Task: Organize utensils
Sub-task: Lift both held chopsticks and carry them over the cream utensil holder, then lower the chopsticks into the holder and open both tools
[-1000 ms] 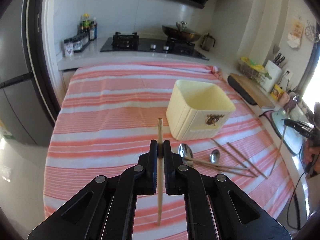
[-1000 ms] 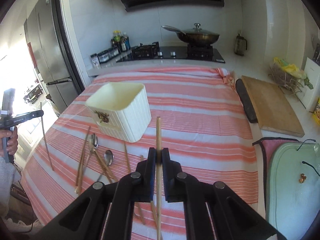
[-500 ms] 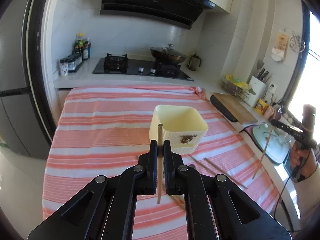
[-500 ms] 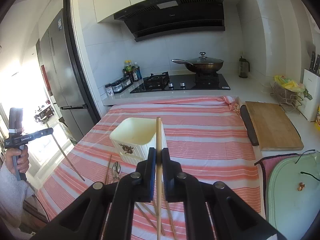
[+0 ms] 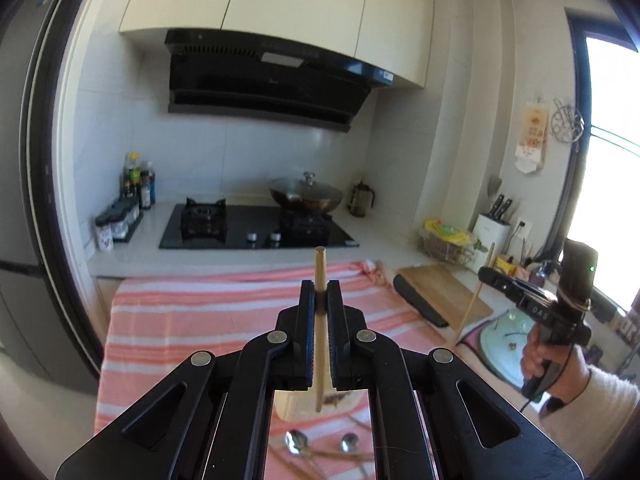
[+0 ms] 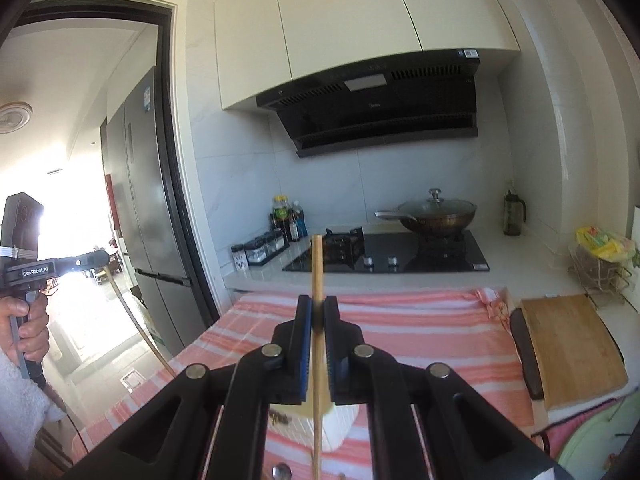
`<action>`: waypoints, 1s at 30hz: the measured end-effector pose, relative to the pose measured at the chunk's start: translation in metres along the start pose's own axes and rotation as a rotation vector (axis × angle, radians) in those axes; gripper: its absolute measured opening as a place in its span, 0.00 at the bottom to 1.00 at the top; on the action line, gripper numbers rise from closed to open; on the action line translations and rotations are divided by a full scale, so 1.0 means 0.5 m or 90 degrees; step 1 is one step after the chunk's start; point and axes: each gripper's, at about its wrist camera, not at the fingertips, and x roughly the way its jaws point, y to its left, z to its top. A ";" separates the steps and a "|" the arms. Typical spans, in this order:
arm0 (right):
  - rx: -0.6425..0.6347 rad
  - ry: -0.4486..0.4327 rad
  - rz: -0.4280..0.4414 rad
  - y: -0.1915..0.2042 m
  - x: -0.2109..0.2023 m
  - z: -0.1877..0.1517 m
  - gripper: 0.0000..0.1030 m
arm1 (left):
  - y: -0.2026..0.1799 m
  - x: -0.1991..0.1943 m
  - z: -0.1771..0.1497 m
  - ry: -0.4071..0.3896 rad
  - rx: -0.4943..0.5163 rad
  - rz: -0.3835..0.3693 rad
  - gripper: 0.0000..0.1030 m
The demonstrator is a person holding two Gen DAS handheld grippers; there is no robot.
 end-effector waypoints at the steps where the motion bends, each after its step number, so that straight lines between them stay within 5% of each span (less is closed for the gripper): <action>1: -0.008 -0.021 0.001 0.012 0.016 0.012 0.06 | -0.011 0.018 0.013 -0.010 0.011 0.010 0.04; 4: -0.022 -0.067 0.009 0.040 0.073 0.031 0.06 | -0.031 0.090 0.026 -0.011 0.032 0.030 0.04; 9: -0.067 -0.059 -0.005 0.063 0.194 -0.013 0.06 | -0.035 0.243 -0.012 0.064 0.040 0.044 0.04; 20: -0.009 0.189 -0.012 0.002 0.424 -0.186 0.07 | 0.013 0.466 -0.161 0.265 0.007 0.053 0.05; 22: -0.003 0.220 -0.025 -0.003 0.444 -0.198 0.08 | 0.018 0.474 -0.179 0.284 -0.008 0.057 0.16; 24: -0.004 0.228 -0.039 -0.002 0.444 -0.199 0.29 | 0.026 0.458 -0.189 0.283 -0.024 0.059 0.52; 25: -0.001 0.220 -0.041 -0.001 0.434 -0.195 0.48 | 0.030 0.442 -0.194 0.275 -0.025 0.061 0.58; 26: 0.004 0.204 -0.037 0.002 0.417 -0.190 0.54 | 0.033 0.425 -0.199 0.267 -0.022 0.062 0.64; 30: -0.019 0.201 -0.038 0.016 0.338 -0.177 0.54 | 0.052 0.336 -0.235 0.270 -0.003 0.072 0.73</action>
